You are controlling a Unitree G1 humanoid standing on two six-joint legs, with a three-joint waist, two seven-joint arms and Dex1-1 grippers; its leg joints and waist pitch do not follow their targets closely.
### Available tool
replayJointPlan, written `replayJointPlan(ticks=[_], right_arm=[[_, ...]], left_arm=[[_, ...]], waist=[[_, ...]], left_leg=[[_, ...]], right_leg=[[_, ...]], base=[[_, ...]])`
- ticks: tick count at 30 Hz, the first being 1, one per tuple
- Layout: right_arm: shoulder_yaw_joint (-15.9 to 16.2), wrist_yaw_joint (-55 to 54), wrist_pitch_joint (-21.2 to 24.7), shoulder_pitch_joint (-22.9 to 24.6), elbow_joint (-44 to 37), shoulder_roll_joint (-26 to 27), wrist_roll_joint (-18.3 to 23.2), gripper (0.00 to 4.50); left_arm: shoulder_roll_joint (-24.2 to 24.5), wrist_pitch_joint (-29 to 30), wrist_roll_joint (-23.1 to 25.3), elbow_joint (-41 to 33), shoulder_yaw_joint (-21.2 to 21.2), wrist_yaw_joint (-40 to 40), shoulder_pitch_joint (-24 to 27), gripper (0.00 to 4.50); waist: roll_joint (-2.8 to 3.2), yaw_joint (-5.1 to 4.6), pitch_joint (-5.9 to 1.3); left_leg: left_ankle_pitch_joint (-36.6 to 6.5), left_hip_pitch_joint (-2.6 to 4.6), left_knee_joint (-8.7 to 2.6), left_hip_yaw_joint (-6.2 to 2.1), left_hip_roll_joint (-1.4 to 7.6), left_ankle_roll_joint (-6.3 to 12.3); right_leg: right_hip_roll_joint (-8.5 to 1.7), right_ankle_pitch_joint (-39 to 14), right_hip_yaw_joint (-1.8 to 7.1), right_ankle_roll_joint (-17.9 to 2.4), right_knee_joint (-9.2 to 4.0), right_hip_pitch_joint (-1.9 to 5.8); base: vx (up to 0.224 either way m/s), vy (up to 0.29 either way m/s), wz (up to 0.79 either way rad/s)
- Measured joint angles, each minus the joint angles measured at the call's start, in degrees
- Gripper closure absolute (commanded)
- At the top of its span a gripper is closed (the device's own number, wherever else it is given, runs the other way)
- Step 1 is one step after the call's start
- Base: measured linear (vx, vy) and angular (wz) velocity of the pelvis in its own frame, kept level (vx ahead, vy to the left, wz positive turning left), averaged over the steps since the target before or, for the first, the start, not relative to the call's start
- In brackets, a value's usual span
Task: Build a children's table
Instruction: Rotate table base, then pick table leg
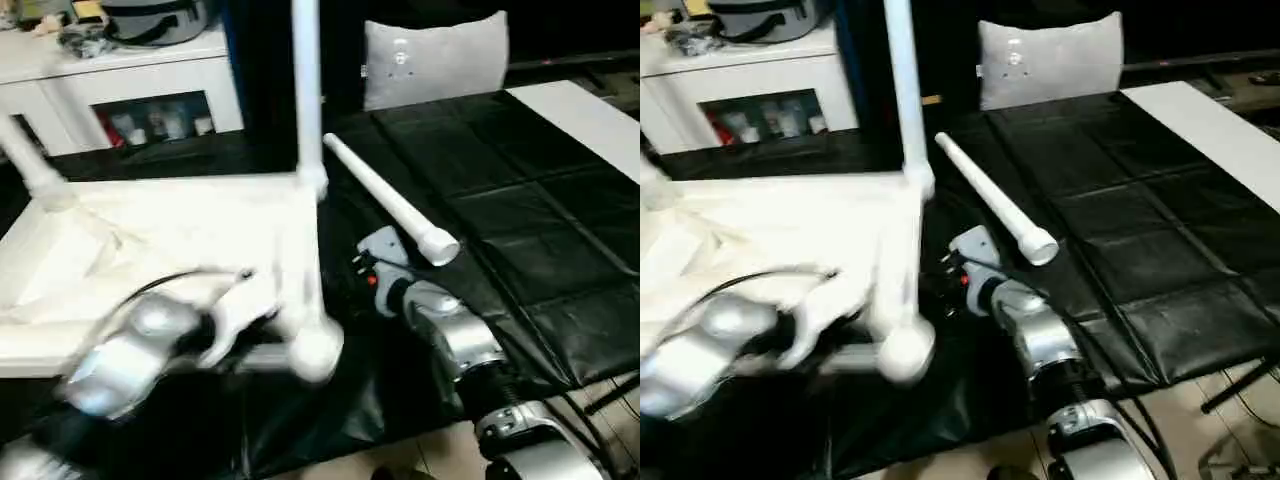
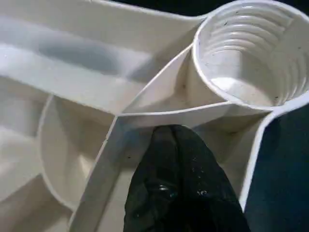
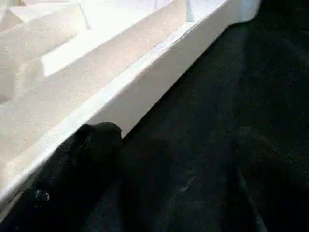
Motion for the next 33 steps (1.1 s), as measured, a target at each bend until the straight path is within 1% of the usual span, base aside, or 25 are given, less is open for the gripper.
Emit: replayJointPlan(ticks=[3, 4, 8, 9, 10, 12, 15, 16, 18, 20, 23, 26, 28, 29, 30, 33], right_arm=[[-0.8, -2.0, 2.8, -2.2, -1.1, -1.4, 0.0, 0.00], [-1.3, -2.8, 3.7, -3.4, -1.2, -1.7, 0.0, 0.00], [-2.5, -5.6, 5.0, -9.7, -1.3, -3.6, -0.6, 0.00], [-2.5, -7.2, 6.3, -12.7, 0.7, -4.4, -1.6, 0.00], [-2.5, -8.3, 7.2, -15.0, 2.8, -5.2, -2.4, 0.00], [-2.6, -9.1, 8.7, -19.0, 6.6, -7.2, -3.8, 0.00], [-2.5, -8.5, 11.4, -24.2, 15.1, -8.7, -4.4, 0.00], [-2.5, -8.7, 12.0, -25.2, 17.3, -9.0, -4.5, 0.00], [-2.4, -9.3, 13.1, -27.7, 23.0, -9.5, -5.0, 0.00], [-2.4, -9.9, 13.1, -28.9, 26.0, -9.8, -5.3, 0.00], [-2.4, -10.2, 13.1, -30.8, 30.3, -9.8, -6.3, 0.00], [-2.3, -9.8, 13.4, -31.6, 33.9, -9.8, -6.7, 0.00], [-2.1, -9.5, 13.9, -31.8, 35.6, -9.9, -7.3, 0.00], [-2.1, -9.3, 14.2, -31.8, 36.2, -10.0, -7.5, 0.00], [-2.1, -9.2, 14.7, -31.8, 36.9, -10.3, -7.5, 0.29], [-2.2, -8.1, 15.9, -31.9, 37.7, -10.8, -7.5, 0.42]], left_arm=[[-2.3, 0.0, -0.3, 0.2, 1.3, 2.7, 0.0, 4.49], [-2.4, 0.0, -0.8, -0.2, 1.5, 2.8, 0.0, 4.49], [-2.6, 0.1, -3.6, -4.3, 3.7, 2.3, 0.0, 4.49], [-2.4, 0.2, -4.7, -5.8, 4.7, 1.5, 0.1, 4.29], [-2.0, 0.3, -5.4, -7.1, 5.1, 0.8, 0.0, 4.29], [-0.4, 0.6, -5.9, -9.1, 5.5, -0.4, 0.1, 4.06], [2.4, 2.4, -6.3, -10.6, 5.8, -2.3, 0.4, 3.82], [2.9, 2.8, -6.7, -11.3, 6.0, -2.8, 0.6, 3.82], [3.9, 3.8, -7.6, -13.0, 6.2, -3.5, 0.7, 3.61], [4.1, 4.3, -8.1, -14.0, 6.2, -3.7, 0.8, 3.55], [4.5, 5.0, -8.6, -15.6, 6.2, -3.8, 0.8, 3.18], [4.7, 5.1, -8.6, -15.9, 6.2, -3.7, 1.1, 3.05], [4.9, 5.2, -8.6, -15.9, 6.2, -3.5, 1.1, 2.71], [5.0, 5.1, -8.6, -15.9, 6.1, -3.5, 1.1, 2.68], [5.0, 5.1, -8.5, -15.9, 6.1, -3.4, 1.1, 2.60], [5.2, 5.1, -8.5, -15.9, 6.0, -3.5, 1.1, 2.38]], waist=[[0.09, 0.41, 0.05], [0.08, 0.50, 0.06], [0.06, 1.03, 0.04], [0.06, 1.04, 0.05], [0.04, 1.05, 0.05], [0.01, 1.16, 0.03], [-0.01, 1.10, 0.04], [-0.02, 1.09, 0.05], [-0.10, 1.10, 0.08], [-0.16, 1.13, 0.08], [-0.46, 1.23, -0.03], [-0.71, 1.52, -0.06], [-0.74, 1.74, -0.04], [-0.74, 1.82, -0.04], [-0.74, 1.93, -0.04], [-0.74, 1.94, -0.04]], left_leg=[[0.0, -0.06, 0.00, -0.01, 0.01, 0.01], [0.0, -0.10, 0.00, -0.02, 0.02, 0.01], [0.0, -0.14, -0.02, -0.04, 0.01, 0.02], [0.0, -0.14, -0.01, -0.02, 0.01, 0.02], [0.0, -0.14, -0.01, -0.02, 0.01, 0.01], [0.0, -0.09, -0.05, -0.02, 0.01, 0.01], [0.0, -0.08, -0.09, -0.01, 0.02, 0.01], [0.0, -0.09, -0.08, 0.00, 0.02, 0.03], [0.1, -0.15, -0.08, 0.02, 0.02, 0.10], [0.1, -0.22, -0.08, 0.04, 0.01, 0.21], [0.3, -0.58, -0.06, 0.09, 0.01, 0.23], [0.3, -0.55, 0.03, 0.10, 0.04, 0.18], [0.4, -0.56, 0.05, 0.10, 0.07, 0.07], [0.4, -0.55, 0.05, 0.10, 0.07, 0.04], [0.4, -0.53, 0.05, 0.09, 0.08, -0.01], [0.4, -0.53, 0.07, 0.09, 0.08, -0.16]], right_leg=[[0.00, 0.0, -0.01, 0.0, -0.02, -0.02], [0.01, 0.0, -0.03, 0.0, -0.02, -0.04], [0.01, 0.0, -0.03, 0.0, -0.01, -0.07], [0.01, 0.0, -0.01, 0.0, -0.01, -0.08], [0.00, 0.0, 0.00, 0.0, 0.01, -0.08], [0.01, 0.0, 0.00, 0.0, 0.04, -0.07], [0.02, 0.0, -0.01, 0.0, 0.06, -0.10], [0.01, 0.0, 0.00, 0.0, 0.07, -0.10], [0.01, 0.0, 0.02, 0.0, 0.08, -0.16], [0.01, 0.0, 0.04, 0.0, 0.09, -0.23], [0.00, 0.0, 0.13, -0.2, 0.38, -0.72], [-0.02, -0.2, 0.14, -0.4, 0.86, -0.86], [-0.01, -0.4, 0.13, -0.3, 1.02, -0.96], [-0.01, -0.4, 0.13, -0.3, 1.06, -0.97], [-0.01, -0.3, 0.13, -0.4, 1.08, -0.97], [-0.01, -0.3, 0.13, -0.5, 1.08, -0.97]], base=[[0.000, 0.000, 0.00], [0.000, 0.000, 0.00], [0.000, 0.000, 0.00], [0.000, 0.000, 0.00], [0.000, 0.000, 0.00], [0.000, 0.000, 0.00], [0.000, 0.000, 0.00], [0.000, 0.000, 0.00], [0.000, 0.000, 0.00], [0.000, 0.000, 0.00], [0.000, 0.000, 0.00], [0.000, 0.000, 0.00], [0.000, 0.000, 0.00], [0.000, 0.000, 0.00], [0.000, 0.000, 0.00], [0.000, 0.000, 0.00]])
